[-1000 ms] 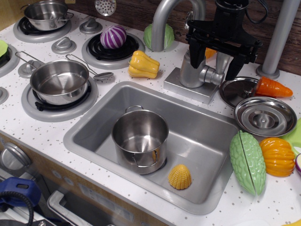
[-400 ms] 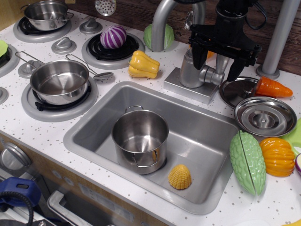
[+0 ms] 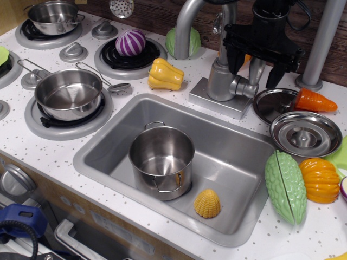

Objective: Turn lever vertical to front

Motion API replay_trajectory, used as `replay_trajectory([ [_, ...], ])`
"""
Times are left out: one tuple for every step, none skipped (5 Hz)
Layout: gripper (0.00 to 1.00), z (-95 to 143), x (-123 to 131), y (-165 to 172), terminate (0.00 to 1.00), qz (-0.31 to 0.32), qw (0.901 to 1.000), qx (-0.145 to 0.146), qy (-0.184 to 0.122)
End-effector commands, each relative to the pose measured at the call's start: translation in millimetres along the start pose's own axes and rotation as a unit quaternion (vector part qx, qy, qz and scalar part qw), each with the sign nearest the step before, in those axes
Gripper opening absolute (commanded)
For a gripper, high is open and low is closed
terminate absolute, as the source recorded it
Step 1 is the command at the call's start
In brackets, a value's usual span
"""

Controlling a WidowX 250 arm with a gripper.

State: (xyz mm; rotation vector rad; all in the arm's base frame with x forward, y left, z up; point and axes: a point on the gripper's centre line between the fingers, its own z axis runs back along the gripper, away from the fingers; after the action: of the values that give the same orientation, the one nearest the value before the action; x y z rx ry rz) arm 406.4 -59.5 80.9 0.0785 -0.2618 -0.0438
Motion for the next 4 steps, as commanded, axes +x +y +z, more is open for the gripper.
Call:
replay_trajectory([
  [1.0, 18, 23, 7, 0.0, -0.004, 0.9992, 0.009, -0.038],
  [0.0, 18, 28, 8, 0.0, -0.001, 0.9993, 0.01, -0.037],
  [0.0, 19, 22, 1, 0.0, 0.017, 0.9994, 0.006, -0.031],
  [0.0, 23, 17, -3, 0.0, 0.026, 0.9993, 0.006, -0.026],
])
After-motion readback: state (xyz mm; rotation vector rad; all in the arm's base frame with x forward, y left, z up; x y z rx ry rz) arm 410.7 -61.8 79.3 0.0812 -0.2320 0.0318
